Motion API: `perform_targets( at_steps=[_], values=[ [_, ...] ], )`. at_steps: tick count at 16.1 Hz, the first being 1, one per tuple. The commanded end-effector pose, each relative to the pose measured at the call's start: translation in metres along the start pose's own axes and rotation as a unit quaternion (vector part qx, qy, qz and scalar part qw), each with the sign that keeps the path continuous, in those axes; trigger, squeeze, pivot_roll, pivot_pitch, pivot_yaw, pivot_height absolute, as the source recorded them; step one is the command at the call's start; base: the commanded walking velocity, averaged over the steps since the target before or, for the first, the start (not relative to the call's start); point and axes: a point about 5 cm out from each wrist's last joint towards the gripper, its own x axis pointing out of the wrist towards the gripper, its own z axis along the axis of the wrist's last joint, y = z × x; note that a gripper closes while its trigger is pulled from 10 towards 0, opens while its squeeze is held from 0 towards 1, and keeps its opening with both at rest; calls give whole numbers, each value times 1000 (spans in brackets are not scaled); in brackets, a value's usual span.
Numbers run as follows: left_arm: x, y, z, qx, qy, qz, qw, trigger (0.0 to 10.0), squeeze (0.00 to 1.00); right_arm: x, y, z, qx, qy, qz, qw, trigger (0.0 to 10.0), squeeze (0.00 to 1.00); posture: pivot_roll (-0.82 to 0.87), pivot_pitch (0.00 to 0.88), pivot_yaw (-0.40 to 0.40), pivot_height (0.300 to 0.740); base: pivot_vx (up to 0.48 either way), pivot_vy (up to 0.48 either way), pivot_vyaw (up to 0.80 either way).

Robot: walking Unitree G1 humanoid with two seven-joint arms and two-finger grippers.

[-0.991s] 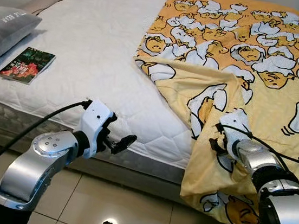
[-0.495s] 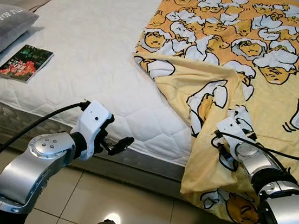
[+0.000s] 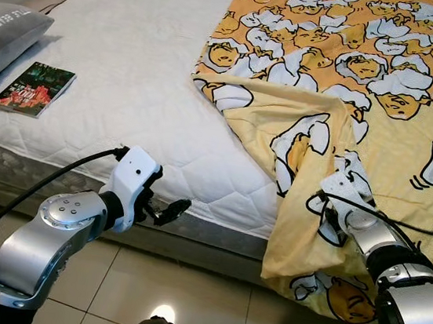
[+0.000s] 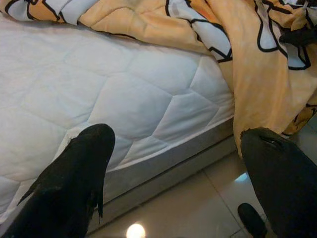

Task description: Clean up the room

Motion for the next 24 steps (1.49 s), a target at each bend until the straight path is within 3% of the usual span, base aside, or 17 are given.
perform_targets(
  at_steps=[1, 16, 22, 24],
  values=[
    [-1, -3, 2, 7, 1, -6, 1000, 10000, 0, 1, 6, -9, 22, 18, 12, 1000, 0, 0, 147, 95, 79, 740, 0, 0, 0],
    [3, 0, 5, 2, -10, 10, 1000, 10000, 0, 0, -2, -5, 100, -5, 20, 995, 0, 0, 135, 61, 63, 740, 0, 0, 0],
    [1, 7, 7, -1, -18, 28, 999, 10000, 0, -2, 9, 4, 176, -39, 106, 978, 0, 0, 120, 40, 57, 740, 0, 0, 0],
    [2, 9, 7, -3, -20, 32, 999, 10000, 0, -6, 15, 18, 209, -78, 169, 960, 0, 0, 110, 30, 56, 740, 0, 0, 0]
  ],
)
